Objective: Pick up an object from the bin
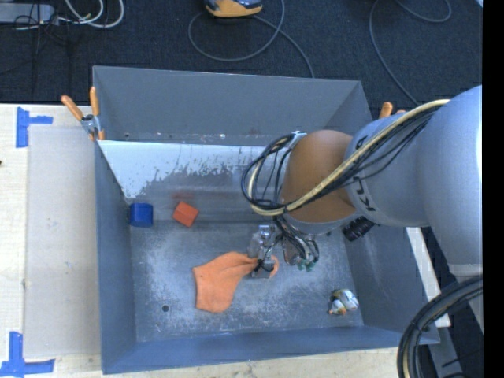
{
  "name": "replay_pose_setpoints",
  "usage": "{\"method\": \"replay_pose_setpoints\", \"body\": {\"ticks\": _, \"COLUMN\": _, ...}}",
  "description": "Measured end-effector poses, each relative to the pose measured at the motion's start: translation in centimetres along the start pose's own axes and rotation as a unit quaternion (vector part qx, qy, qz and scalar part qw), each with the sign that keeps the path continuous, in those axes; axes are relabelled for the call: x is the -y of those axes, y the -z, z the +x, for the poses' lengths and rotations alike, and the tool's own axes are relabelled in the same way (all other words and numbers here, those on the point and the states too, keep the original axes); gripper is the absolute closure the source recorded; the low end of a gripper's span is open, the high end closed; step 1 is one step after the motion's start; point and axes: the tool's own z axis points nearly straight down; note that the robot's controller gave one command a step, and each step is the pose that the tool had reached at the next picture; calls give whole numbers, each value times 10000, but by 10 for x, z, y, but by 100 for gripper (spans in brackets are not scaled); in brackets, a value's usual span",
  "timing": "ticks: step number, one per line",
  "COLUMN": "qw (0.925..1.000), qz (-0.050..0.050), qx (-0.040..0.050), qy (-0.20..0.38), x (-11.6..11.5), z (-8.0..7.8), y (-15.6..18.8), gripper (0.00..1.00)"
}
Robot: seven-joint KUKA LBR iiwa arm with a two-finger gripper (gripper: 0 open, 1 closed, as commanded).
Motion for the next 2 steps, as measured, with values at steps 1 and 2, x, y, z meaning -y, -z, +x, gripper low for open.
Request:
{"method": "replay_pose_setpoints", "body": {"ticks": 1, "qw": 9998, "qz": -4, "qx": -5, "qy": -192, "x": 2, "z": -11, "y": 0, "gripper": 100}}
{"method": "replay_pose_setpoints", "body": {"ticks": 2, "qw": 9989, "qz": -4, "qx": 1, "qy": -476, "x": 6, "z": -23, "y": 0, "gripper": 100}}
